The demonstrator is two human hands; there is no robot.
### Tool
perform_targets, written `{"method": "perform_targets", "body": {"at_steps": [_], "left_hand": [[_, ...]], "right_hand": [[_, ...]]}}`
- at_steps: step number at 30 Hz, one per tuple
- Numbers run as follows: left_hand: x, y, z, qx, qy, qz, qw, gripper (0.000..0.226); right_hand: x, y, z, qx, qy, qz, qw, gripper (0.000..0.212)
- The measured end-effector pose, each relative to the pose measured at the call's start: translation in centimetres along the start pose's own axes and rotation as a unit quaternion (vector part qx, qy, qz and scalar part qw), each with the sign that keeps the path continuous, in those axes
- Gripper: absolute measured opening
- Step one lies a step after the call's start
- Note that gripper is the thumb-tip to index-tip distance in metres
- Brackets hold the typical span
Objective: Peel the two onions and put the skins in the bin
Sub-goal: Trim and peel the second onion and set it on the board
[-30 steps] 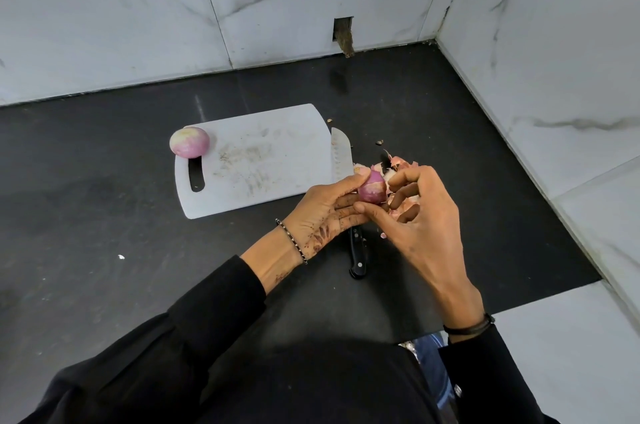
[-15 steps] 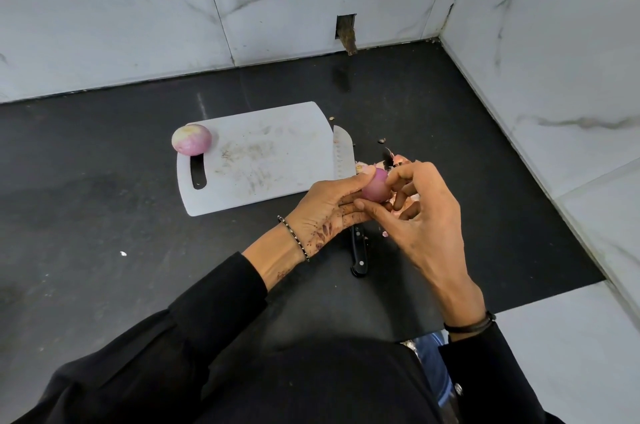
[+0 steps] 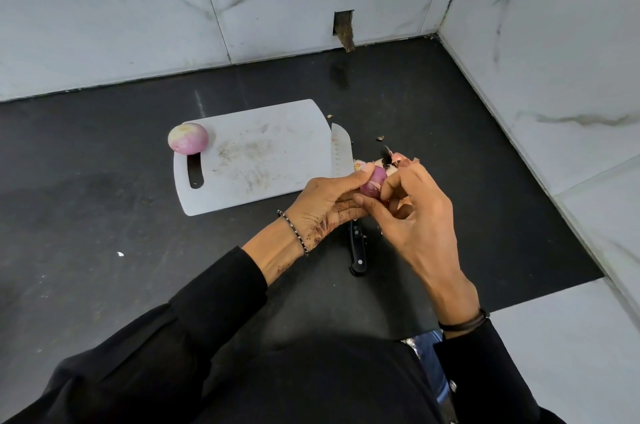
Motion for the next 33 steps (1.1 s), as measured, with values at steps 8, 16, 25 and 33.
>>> {"method": "perform_targets", "body": {"at_steps": [8,16,25,33], "left_hand": [[0.2,-0.4,0.0,-0.004,0.012,-0.023,1.0,0.045],[0.0,0.0,0.3,-0.004,0.018,-0.031,0.999,0.042],[0.7,0.1,0.5,-0.039,0.009,-0.013,0.999,0.054],[1.5,-0.5,0.6,-0.063,0.029,-0.028,0.997,0.051]], "right_hand": [[-0.1,1.0,0.3,0.009,-0.068,0.024,0.997,0.044],[0.0,2.4,0.2,0.023,-0.007,-0.005,1.0,0.01],[-1.0,0.9,-0.2,0.035,0.01,-0.073,0.997,0.004],[-1.3,1.2,-0.8,0.087,-0.011,-0.035,0.996,0.001]]}}
Point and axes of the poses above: each hand's wrist, its own z-axis towards the middle knuckle, its own y-axis out of the back of the hand, x = y × z, the point moved 1 cm from there along z, towards the middle knuckle, and after that the axes turned 10 degrees about -y, right-handed, at the moved point
